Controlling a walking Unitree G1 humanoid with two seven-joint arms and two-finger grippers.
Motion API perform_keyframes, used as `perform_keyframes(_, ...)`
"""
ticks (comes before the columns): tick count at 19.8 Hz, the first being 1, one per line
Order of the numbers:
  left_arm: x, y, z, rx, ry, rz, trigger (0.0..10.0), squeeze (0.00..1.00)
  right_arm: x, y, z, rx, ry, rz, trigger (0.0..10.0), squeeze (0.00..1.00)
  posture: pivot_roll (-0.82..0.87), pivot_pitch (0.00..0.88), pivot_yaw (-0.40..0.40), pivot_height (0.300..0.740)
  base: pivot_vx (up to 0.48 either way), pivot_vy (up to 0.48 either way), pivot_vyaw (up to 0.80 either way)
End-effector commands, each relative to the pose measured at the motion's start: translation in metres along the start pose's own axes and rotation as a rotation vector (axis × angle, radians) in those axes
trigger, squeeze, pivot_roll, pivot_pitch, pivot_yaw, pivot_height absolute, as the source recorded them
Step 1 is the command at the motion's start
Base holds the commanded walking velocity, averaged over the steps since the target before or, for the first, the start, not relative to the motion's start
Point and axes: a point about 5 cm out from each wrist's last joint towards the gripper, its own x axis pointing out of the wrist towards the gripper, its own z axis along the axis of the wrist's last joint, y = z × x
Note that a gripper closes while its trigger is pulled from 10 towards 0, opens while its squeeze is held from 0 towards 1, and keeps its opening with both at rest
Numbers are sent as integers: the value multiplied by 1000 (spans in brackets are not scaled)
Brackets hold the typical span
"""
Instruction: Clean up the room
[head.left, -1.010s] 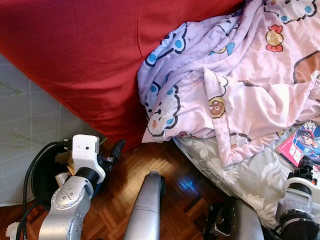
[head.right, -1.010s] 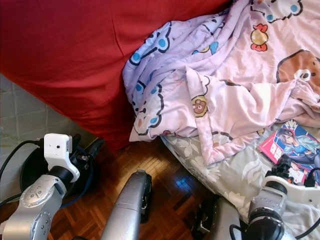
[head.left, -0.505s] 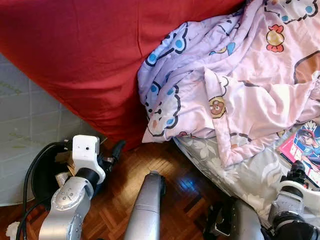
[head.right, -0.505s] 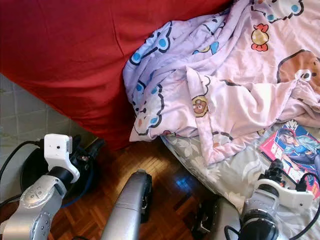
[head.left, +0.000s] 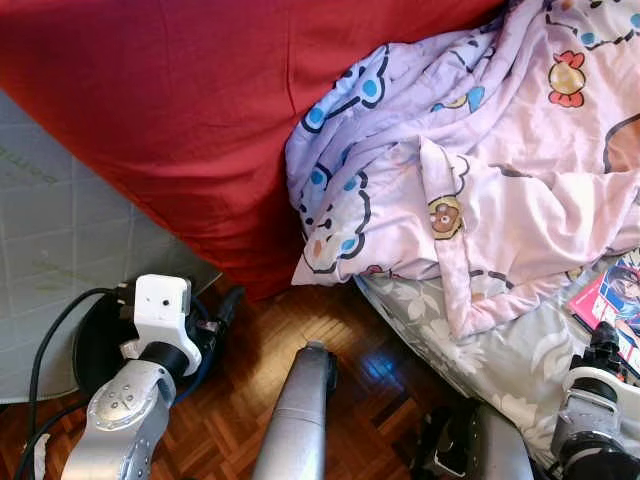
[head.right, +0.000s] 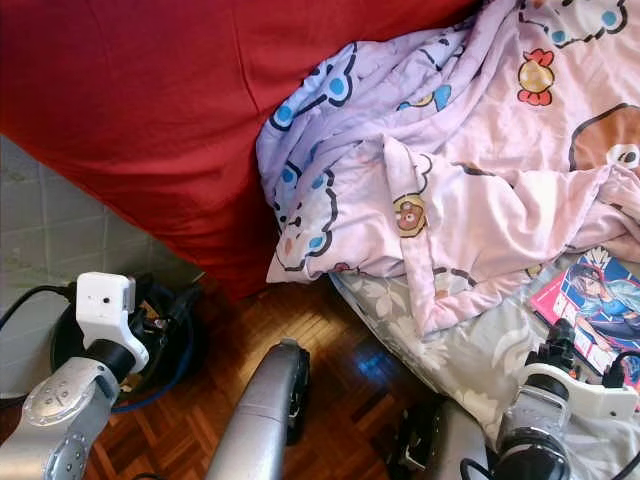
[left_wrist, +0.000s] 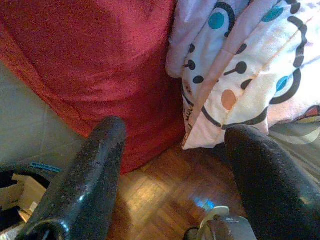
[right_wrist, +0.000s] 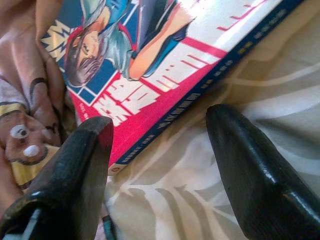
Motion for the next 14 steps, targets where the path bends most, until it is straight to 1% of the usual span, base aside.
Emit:
perform_keyframes(1,-7,6,-4,-1,36,22,10000,0,-7,-12,2,11,8,-32,10000,0,379,558,298,635,0,0,0)
perform_keyframes(3,-7,6,-4,-2,37,23,10000,0,-1,-6,13,27,-28,-14,10000,0,378,560,298,635,0,0,0)
perform_keyframes(6,-6,7,-5,-5,39,24,10000,0,3,1,11,8,-12,6,10000,0,361,556,287,635,0,0,0)
perform_keyframes(7,-5,6,-6,-6,40,23,10000,0,3,0,12,23,-22,-1,10000,0,361,552,286,635,0,0,0)
perform_keyframes(8,-4,4,-6,-10,38,17,10000,0,-1,-5,8,14,-9,-15,10000,0,358,548,280,635,0,0,0)
perform_keyframes(9,-4,4,-6,-10,38,16,10000,0,-1,-6,8,13,-6,-17,10000,0,358,548,280,635,0,0,0)
perform_keyframes(10,-2,4,-9,-14,41,17,10000,0,-7,-12,0,2,18,-22,10000,0,338,534,265,635,0,0,0)
perform_keyframes(11,0,5,-11,-16,43,20,10000,0,-20,-27,-8,-16,52,-46,10000,0,333,524,260,635,0,0,0)
perform_keyframes(12,1,5,-13,-17,43,21,10000,0,-26,-34,-11,-20,61,-59,10000,0,324,514,254,635,0,0,0)
perform_keyframes(13,4,5,-14,-18,43,20,10000,0,-32,-41,-15,-27,73,-75,10000,0,317,500,248,635,0,0,0)
perform_keyframes(14,11,5,-15,-21,32,22,10000,0,-44,-53,-19,-37,89,-97,10000,0,307,469,236,635,0,0,0)
